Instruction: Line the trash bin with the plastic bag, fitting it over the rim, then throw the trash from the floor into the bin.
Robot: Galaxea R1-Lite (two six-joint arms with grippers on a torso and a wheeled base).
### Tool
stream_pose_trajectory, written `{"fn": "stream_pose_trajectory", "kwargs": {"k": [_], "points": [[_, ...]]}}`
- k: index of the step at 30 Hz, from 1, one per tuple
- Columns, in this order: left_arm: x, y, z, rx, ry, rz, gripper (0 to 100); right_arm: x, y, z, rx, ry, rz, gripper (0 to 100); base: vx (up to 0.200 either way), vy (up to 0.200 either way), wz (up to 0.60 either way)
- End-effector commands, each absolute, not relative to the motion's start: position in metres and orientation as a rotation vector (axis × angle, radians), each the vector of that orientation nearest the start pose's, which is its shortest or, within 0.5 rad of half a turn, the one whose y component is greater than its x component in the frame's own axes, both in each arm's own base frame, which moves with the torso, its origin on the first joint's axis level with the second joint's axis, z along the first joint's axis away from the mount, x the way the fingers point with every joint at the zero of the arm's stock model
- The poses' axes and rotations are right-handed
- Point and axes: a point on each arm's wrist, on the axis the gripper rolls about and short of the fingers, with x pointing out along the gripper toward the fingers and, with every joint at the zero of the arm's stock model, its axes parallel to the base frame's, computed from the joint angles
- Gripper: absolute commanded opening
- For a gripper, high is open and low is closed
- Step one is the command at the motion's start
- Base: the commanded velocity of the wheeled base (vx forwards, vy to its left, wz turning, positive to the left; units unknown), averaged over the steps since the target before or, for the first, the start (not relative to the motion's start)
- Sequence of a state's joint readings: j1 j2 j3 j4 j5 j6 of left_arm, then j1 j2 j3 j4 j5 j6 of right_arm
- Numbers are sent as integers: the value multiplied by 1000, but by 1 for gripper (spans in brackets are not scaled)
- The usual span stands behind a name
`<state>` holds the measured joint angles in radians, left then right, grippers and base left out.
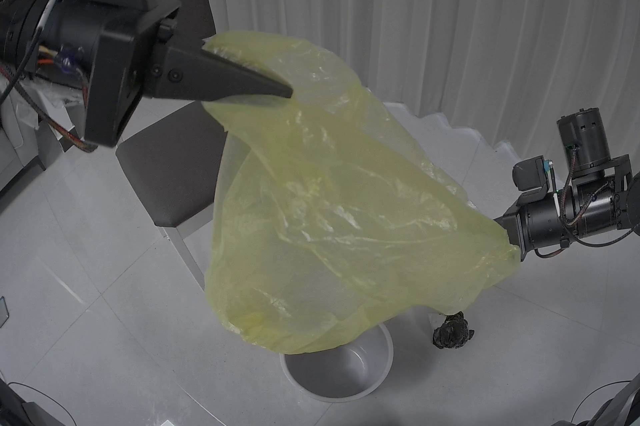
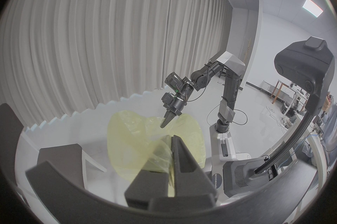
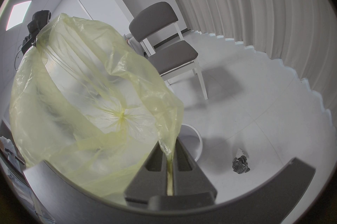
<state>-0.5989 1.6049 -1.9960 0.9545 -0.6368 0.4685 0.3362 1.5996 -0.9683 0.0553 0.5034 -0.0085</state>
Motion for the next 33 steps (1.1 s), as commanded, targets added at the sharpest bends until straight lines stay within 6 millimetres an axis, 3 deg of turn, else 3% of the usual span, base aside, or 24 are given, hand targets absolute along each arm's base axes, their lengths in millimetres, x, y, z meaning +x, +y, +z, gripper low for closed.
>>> {"fn": "stream_pose_trajectory", "kwargs": {"k": [1, 6, 11, 15, 19, 22, 25, 30, 33], "points": [[173, -131, 376, 368, 337, -1283, 0, 242, 95, 199, 32, 680, 773, 0, 0, 0, 0], [158, -121, 356, 270, 379, -1118, 0, 229, 89, 206, 1, 648, 688, 0, 0, 0, 0], [152, -116, 324, 150, 327, -789, 0, 206, 77, 218, -13, 588, 602, 0, 0, 0, 0], [139, -103, 298, 118, 348, -715, 0, 191, 70, 212, -27, 596, 545, 0, 0, 0, 0], [124, -90, 255, 104, 473, -682, 0, 176, 64, 188, -49, 663, 500, 0, 0, 0, 0], [122, -89, 235, 73, 518, -671, 0, 170, 64, 173, -65, 715, 500, 0, 0, 0, 0], [126, -93, 223, 52, 527, -666, 0, 169, 64, 165, -68, 740, 501, 0, 0, 0, 0], [145, -118, 191, -9, 590, -684, 0, 184, 75, 145, -86, 807, 518, 0, 0, 0, 0], [167, -138, 169, -57, 620, -669, 0, 200, 87, 131, -103, 834, 536, 0, 0, 0, 0]]}}
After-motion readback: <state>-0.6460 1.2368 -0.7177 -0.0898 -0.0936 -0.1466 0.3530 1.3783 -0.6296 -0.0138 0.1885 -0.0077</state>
